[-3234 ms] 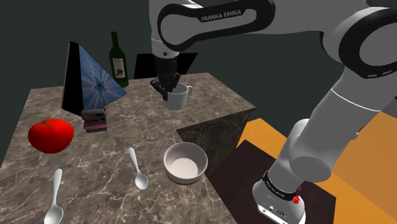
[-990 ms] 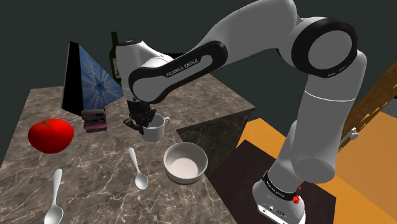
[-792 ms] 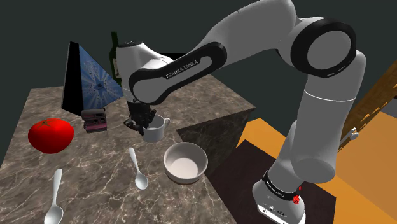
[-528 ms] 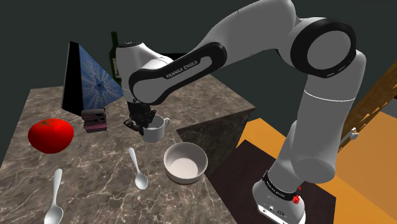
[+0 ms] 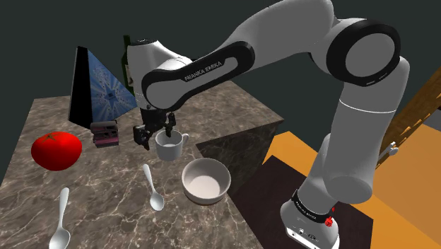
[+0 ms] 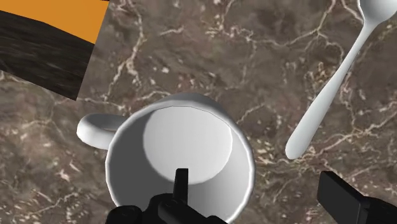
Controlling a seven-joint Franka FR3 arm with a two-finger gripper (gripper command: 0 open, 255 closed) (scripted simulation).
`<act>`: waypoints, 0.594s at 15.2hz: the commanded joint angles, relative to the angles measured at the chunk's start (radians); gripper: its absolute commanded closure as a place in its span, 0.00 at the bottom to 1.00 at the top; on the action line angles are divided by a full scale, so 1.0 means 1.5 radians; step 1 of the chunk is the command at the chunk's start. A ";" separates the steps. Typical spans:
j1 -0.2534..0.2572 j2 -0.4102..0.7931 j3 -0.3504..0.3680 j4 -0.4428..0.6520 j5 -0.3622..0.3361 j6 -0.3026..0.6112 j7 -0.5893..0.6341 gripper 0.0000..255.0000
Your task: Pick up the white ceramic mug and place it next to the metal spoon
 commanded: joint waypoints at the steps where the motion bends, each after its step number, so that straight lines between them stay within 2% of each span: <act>1: -0.001 -0.014 0.001 0.022 0.005 -0.036 -0.005 0.00; 2: -0.001 -0.019 0.002 0.033 0.008 -0.052 -0.006 0.00; 9: -0.001 -0.019 0.002 0.033 0.008 -0.052 -0.006 0.00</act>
